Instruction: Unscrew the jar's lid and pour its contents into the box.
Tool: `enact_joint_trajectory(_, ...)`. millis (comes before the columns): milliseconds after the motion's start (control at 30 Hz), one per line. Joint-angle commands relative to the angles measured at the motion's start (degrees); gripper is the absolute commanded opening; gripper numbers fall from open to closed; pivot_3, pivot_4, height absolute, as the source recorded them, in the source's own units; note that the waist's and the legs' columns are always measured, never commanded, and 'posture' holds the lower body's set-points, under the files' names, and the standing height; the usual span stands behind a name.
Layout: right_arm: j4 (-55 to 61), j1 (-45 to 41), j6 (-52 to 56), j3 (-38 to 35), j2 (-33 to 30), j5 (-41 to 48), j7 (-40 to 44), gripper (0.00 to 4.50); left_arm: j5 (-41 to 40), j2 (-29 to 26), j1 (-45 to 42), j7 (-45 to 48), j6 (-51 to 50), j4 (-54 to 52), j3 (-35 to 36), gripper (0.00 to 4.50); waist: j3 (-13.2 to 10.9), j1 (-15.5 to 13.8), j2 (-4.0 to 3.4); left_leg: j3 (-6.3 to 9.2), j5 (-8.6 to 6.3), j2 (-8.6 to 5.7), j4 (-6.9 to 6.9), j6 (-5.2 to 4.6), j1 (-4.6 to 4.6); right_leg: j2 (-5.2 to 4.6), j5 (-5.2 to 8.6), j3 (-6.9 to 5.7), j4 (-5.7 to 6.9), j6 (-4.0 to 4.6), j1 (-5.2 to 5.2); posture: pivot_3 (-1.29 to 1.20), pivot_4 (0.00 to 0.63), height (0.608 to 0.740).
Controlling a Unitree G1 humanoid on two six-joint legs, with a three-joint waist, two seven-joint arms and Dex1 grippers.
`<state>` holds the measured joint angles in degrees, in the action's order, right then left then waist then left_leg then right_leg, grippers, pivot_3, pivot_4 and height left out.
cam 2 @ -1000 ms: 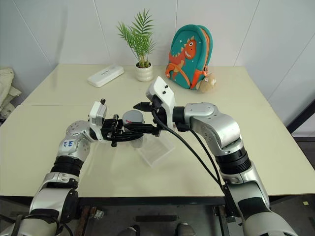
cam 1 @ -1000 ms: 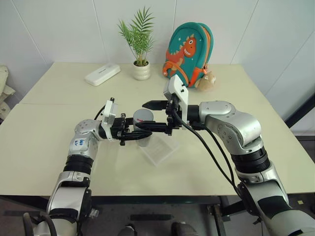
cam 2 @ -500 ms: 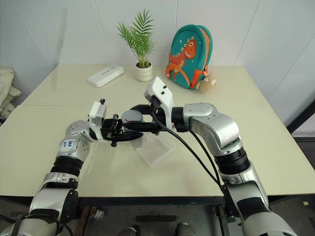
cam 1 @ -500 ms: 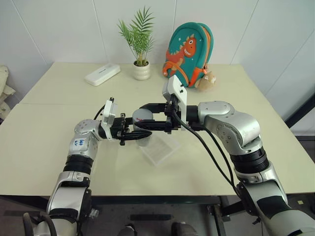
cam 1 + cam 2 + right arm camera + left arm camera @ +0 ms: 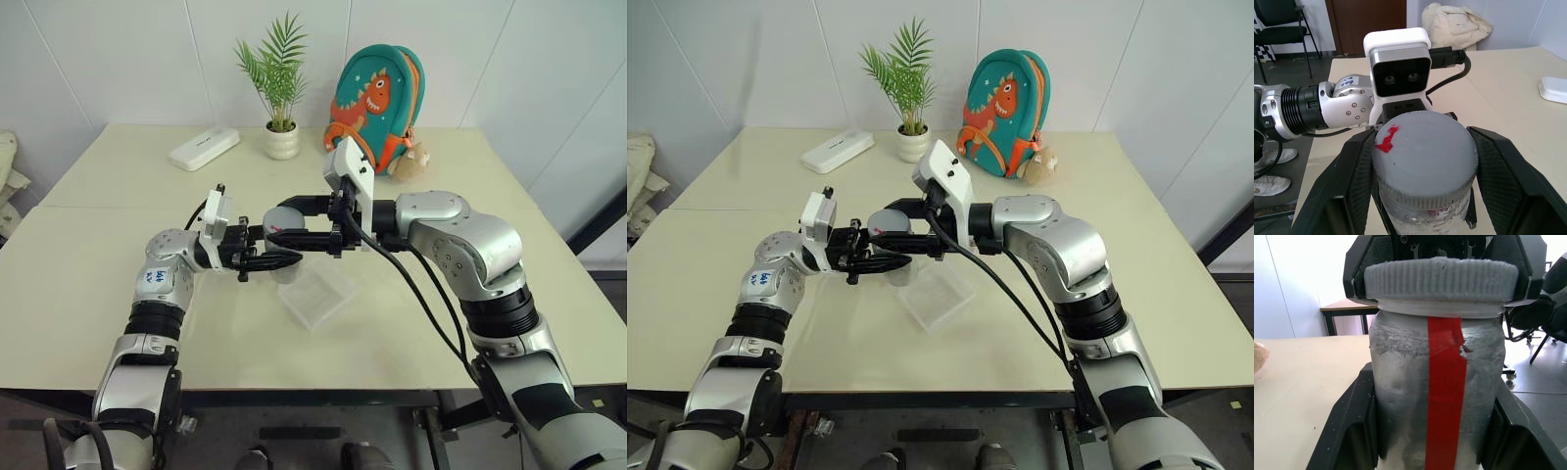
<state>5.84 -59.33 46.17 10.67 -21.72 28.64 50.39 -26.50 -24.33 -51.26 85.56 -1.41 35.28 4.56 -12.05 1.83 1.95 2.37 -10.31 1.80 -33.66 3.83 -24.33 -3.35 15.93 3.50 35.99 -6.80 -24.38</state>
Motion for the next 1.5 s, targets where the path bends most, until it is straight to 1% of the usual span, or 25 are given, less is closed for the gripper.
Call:
enact_joint_trajectory(33, 0.9, -2.5, -3.2, -4.6, -1.3, -0.6, -1.7, 2.74, 1.0, -0.6, -0.2, 0.6, -0.9, 0.5, -0.7, 2.01, 0.0, 0.0, 0.00, 0.00, 0.00, 0.00, 0.00, 0.00, 0.00, 0.00, 0.00, 0.00, 0.00, 0.00, 0.00, 0.00, 0.150, 0.740)
enact_joint_trajectory(300, 0.2, -2.8, -5.1, -4.7, -1.0, -1.1, -1.8, 2.74, 1.7, -0.9, 0.1, -0.5, -5.0, -0.4, -2.0, 2.01, 0.0, 0.0, 0.00, 0.00, 0.00, 0.00, 0.00, 0.00, -0.01, 0.00, 0.00, 0.00, 0.00, 0.00, 0.00, 0.00, 0.150, 0.740)
enact_joint_trajectory(467, -0.4, -2.8, -5.8, -5.0, -1.0, -1.5, -1.5, 2.74, 2.1, -1.0, 0.0, -1.0, -5.0, -0.6, -1.8, 2.01, 0.0, 0.1, -0.01, 0.00, 0.00, 0.00, 0.01, 0.00, -0.01, 0.01, 0.00, 0.00, 0.00, 0.00, -0.01, 0.00, 0.150, 0.740)
enact_joint_trajectory(600, -1.4, -2.2, -6.1, -5.6, -2.5, -2.5, -1.8, 2.74, 2.1, -1.6, -0.5, -1.9, -3.8, -0.3, -0.8, 2.01, 0.0, 0.0, -0.01, 0.00, 0.00, 0.00, 0.01, 0.00, -0.01, 0.00, 0.00, 0.00, 0.00, 0.00, -0.01, 0.00, 0.150, 0.740)
enact_joint_trajectory(667, -2.1, -0.9, -6.1, -6.3, -4.5, -3.7, -2.4, 2.74, 2.0, -2.5, -1.1, -2.4, -3.0, -0.1, -0.1, 2.01, 0.0, -0.1, -0.01, 0.00, 0.00, 0.00, 0.00, 0.00, -0.01, 0.00, 0.00, 0.00, 0.00, 0.00, -0.01, 0.00, 0.150, 0.740)
enact_joint_trajectory(800, -2.4, 4.2, -4.3, -8.5, -9.9, -6.2, -5.3, 2.74, 1.9, -5.2, -2.3, -4.0, -1.4, 0.9, 1.9, 2.01, 0.0, -0.2, 0.00, 0.00, 0.00, 0.00, 0.01, 0.00, -0.02, 0.00, 0.00, 0.00, -0.04, 0.00, 0.00, 0.00, 0.150, 0.740)
enact_joint_trajectory(900, 0.7, 11.5, -1.5, -11.9, -14.3, -6.3, -7.4, 2.74, 1.6, -7.7, -2.0, -5.3, -0.9, 0.1, 3.7, 2.01, 0.0, -0.3, 0.00, 0.00, 0.00, -0.01, 0.05, 0.00, -0.03, -0.01, 0.01, 0.00, -0.07, 0.01, -0.01, 0.00, 0.150, 0.740)
enact_joint_trajectory(967, 2.2, 15.3, 0.5, -14.2, -15.5, -5.9, -9.2, 2.74, 1.2, -8.6, -1.8, -6.0, -1.1, -0.6, 4.6, 2.01, 0.0, -0.3, 0.00, 0.00, 0.00, -0.01, 0.07, 0.00, -0.05, -0.01, 0.02, 0.00, -0.08, 0.01, -0.01, 0.00, 0.150, 0.740)
enact_joint_trajectory(1067, 6.7, 25.0, 3.8, -18.9, -16.7, -5.2, -12.0, 2.74, 0.4, -10.3, -0.5, -6.8, -1.8, -2.5, 6.4, 2.01, 0.0, -0.2, 0.00, 0.00, -0.01, -0.01, 0.05, -0.01, -0.09, -0.01, 0.02, 0.01, -0.07, -0.01, -0.04, 0.00, 0.150, 0.740)
enact_joint_trajectory(1167, 11.4, 34.7, 7.3, -22.7, -14.5, -3.3, -15.2, 2.74, -0.3, -11.6, 0.8, -7.6, -3.4, -5.0, 7.4, 2.01, 0.0, 0.0, 0.00, -0.02, -0.01, 0.00, 0.07, -0.01, -0.07, 0.00, 0.03, 0.04, -0.06, -0.01, -0.04, 0.00, 0.150, 0.740)
enact_joint_trajectory(1267, 12.4, 39.7, 7.0, -23.5, -12.1, -3.0, -17.4, 2.74, -0.1, -11.9, 1.2, -8.2, -3.8, -5.6, 7.5, 2.01, 0.0, 0.1, -0.01, -0.02, -0.01, 0.00, -0.02, -0.01, -0.03, 0.01, 0.02, 0.05, 0.00, -0.01, -0.02, 0.00, 0.150, 0.740)
enact_joint_trajectory(1400, 11.5, 41.2, 5.5, -23.0, -9.3, -3.4, -19.3, 2.74, -0.1, -11.5, 1.2, -8.5, -4.1, -6.0, 7.2, 2.01, 0.0, 0.2, -0.01, -0.07, 0.06, -0.01, -0.23, -0.08, -0.03, 0.01, 0.00, 0.11, -0.05, 0.02, 0.05, 0.00, 0.150, 0.740)
enact_joint_trajectory(1433, 11.2, 41.0, 5.1, -22.9, -8.7, -3.4, -19.7, 2.74, 0.0, -11.3, 1.1, -8.6, -4.1, -6.0, 7.1, 2.01, 0.0, 0.2, -0.01, -0.08, 0.09, -0.01, -0.25, -0.13, -0.03, 0.01, 0.00, 0.11, -0.10, 0.15, 0.08, 0.00, 0.150, 0.740)
enact_joint_trajectory(1467, 10.6, 40.8, 4.7, -22.7, -8.3, -3.6, -19.9, 2.74, 0.1, -11.1, 0.9, -8.7, -4.0, -5.8, 7.0, 2.01, 0.0, 0.2, 0.00, -0.08, 0.13, -0.01, -0.27, -0.19, -0.03, 0.01, 0.22, 0.12, -0.16, 0.64, 0.12, 0.00, 0.150, 0.740)
enact_joint_trajectory(1500, 10.3, 40.6, 4.4, -22.5, -8.1, -3.7, -20.1, 2.74, 0.1, -11.0, 0.8, -8.8, -3.9, -5.7, 7.0, 2.01, 0.0, 0.1, -0.01, -0.08, 0.14, -0.01, -0.30, -0.20, -0.03, 0.01, 0.27, 0.12, -0.17, 0.76, 0.14, 0.00, 0.150, 0.740)
